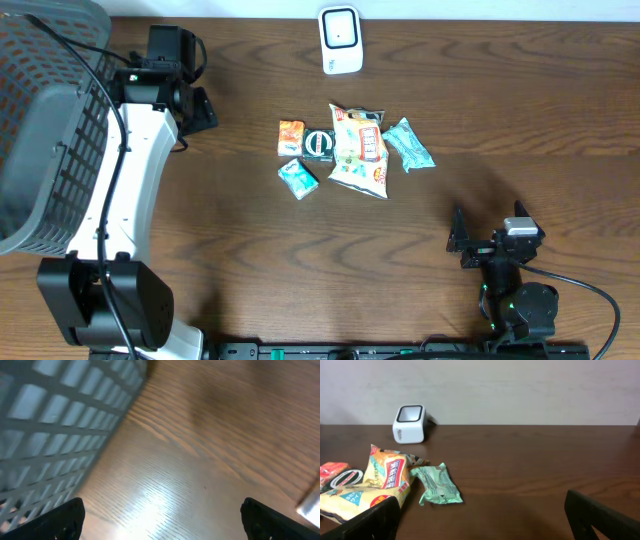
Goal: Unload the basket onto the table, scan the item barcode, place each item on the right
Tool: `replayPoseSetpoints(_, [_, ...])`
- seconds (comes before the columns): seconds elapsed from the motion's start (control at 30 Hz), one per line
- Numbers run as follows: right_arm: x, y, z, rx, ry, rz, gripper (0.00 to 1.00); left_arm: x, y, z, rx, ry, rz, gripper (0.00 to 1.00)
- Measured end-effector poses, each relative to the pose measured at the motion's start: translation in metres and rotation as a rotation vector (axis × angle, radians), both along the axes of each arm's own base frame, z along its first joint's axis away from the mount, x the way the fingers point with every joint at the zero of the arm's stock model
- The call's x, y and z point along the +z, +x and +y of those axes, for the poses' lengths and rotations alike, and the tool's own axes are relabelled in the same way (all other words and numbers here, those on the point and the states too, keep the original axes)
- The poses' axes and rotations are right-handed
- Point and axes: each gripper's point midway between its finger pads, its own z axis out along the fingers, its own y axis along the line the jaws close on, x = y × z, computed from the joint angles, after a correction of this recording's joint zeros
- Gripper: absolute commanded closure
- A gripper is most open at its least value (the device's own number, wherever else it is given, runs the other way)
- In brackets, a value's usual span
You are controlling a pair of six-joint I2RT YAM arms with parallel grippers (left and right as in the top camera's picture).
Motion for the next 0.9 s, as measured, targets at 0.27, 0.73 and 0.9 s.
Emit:
replayPoseSetpoints(0.27, [0.000,0.000,0.000,0.000,0.000,0.000,0.01,-0.004,0.011,-0.024,-0.133,-0.100,-0.011,0.03])
replayPoseSetpoints(0.73, [0.000,0.000,0.000,0.000,0.000,0.000,0.01,-0.004,0.010,0.016,-0.051,-0.114,-0.024,0.02])
replayPoseSetpoints(0.9, [0.000,0.000,0.000,0.000,0.000,0.000,0.01,-0.004,0.007,0.031,-0.013,-0.113,-0.026,0.03])
